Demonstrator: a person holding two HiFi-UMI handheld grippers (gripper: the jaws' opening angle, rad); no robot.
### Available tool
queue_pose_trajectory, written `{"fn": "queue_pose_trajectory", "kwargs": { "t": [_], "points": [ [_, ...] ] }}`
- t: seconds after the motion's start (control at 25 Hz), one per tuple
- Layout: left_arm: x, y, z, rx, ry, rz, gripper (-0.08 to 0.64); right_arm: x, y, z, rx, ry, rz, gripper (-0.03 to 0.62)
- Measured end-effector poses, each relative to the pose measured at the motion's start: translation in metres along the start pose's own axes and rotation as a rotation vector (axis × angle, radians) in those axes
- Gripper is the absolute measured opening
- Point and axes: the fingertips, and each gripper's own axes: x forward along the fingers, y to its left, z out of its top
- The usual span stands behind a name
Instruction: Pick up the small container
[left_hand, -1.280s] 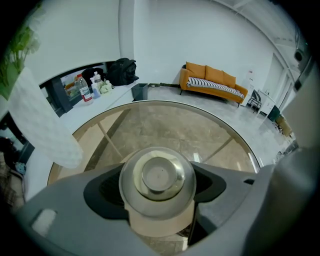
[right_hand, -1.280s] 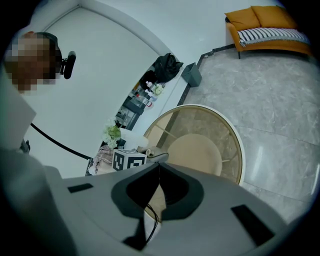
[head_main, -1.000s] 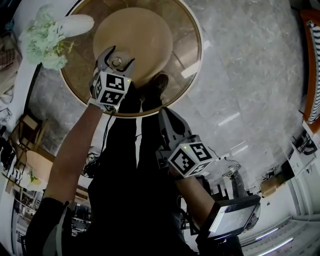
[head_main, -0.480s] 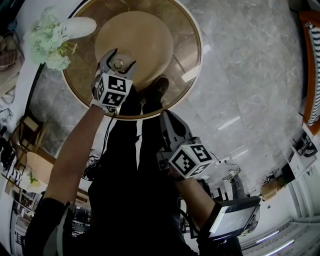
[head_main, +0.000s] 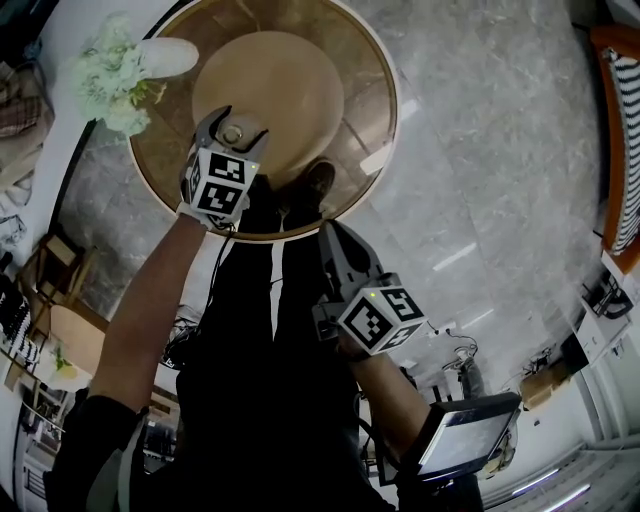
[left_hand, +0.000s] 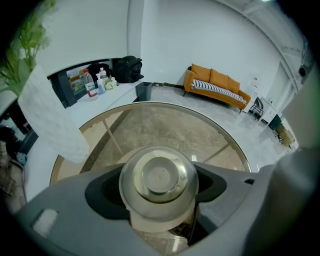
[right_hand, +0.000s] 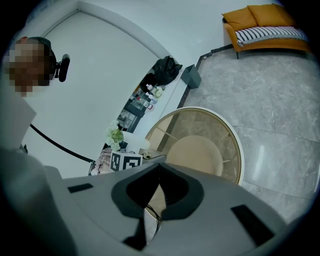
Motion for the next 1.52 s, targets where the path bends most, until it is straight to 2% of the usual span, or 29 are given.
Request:
{"fn": "queue_pose_trajectory", "kwargs": {
  "t": [0.48, 0.6, 0.8, 1.0, 1.24, 1.52],
  "points": [
    [-0.088, -0.017, 0.031, -0.051, -0.09, 0.008, 0.333, -0.02, 0.056, 0.022, -0.067, -0.028, 0.052, 0.006],
    [-0.127, -0.024, 0.044, -0.109, -0.127, -0.005, 0.333, -0.03, 0.08, 0.03, -0.091, -0.042, 0.071, 0.006],
    [-0.197, -0.034, 0.064, -0.25, -0.19, -0.034, 0.333, -0.055, 0.122, 0.046, -0.126, -0.073, 0.107, 0.008],
    [-0.264, -0.047, 0.091, -0.222, -0.259, -0.037, 0.333, -0.087, 0.152, 0.058, -0.17, -0.103, 0.126, 0.008],
    [-0.329, -0.066, 0.109, -0.231, -0.326, -0.058, 0.333, -0.123, 0.168, 0.054, -0.193, -0.112, 0.129, 0.008],
    [-0.371, -0.084, 0.111, -0.23, -0.364, -0.066, 0.333, -0.142, 0.186, 0.057, -0.244, -0.128, 0.154, 0.008]
  ]
}}
